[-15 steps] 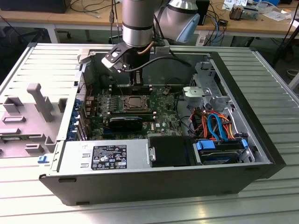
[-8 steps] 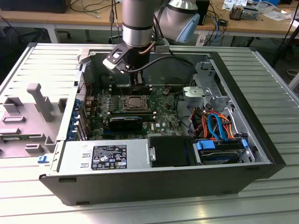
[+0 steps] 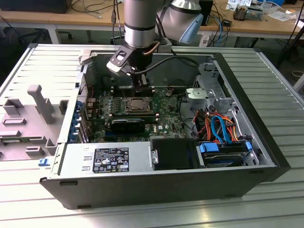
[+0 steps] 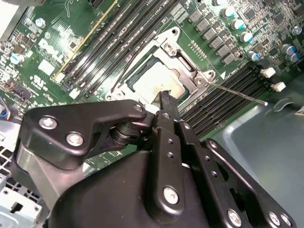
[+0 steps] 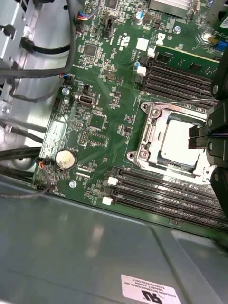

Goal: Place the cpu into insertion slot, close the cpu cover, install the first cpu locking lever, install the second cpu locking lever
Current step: 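Install the first cpu locking lever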

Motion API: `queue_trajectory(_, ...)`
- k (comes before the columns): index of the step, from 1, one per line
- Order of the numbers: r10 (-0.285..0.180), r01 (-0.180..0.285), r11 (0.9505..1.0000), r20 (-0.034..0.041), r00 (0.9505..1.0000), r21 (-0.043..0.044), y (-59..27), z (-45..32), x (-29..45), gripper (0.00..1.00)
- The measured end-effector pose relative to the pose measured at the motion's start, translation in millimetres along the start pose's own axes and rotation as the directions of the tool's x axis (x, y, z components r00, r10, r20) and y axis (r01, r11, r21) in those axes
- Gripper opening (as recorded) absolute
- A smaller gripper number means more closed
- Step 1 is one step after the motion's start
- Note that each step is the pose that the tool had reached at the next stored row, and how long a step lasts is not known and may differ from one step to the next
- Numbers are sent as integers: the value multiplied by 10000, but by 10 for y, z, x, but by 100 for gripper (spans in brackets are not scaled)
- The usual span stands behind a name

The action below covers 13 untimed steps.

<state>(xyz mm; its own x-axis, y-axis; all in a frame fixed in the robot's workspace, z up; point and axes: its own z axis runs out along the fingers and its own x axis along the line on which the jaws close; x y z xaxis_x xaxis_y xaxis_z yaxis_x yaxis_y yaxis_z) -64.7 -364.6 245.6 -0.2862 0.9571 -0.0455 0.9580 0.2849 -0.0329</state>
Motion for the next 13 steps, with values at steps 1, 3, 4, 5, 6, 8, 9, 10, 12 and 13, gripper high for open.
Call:
queue_trajectory(1,-136,136,9999,4,9999,-6,0,0,0,11)
queue_trajectory(3,-318,318,9995,10,9995,-14,0,0,0,11)
queue_trajectory(4,-437,437,9990,15,9990,-19,0,0,0,11)
queue_trajectory(5,-571,571,9984,19,9984,-26,0,0,0,11)
queue_trajectory(6,-623,623,9981,21,9981,-28,0,0,0,11)
queue_trajectory(8,-796,796,9968,27,9968,-35,0,0,0,11)
queue_trajectory(9,-843,843,9964,29,9964,-37,0,0,0,11)
queue_trajectory(10,-903,903,9959,31,9959,-40,0,0,0,11)
queue_trajectory(12,-1060,1061,9943,37,9944,-46,0,0,0,11)
queue_trajectory(13,-1141,1141,9935,40,9935,-50,0,0,0,11)
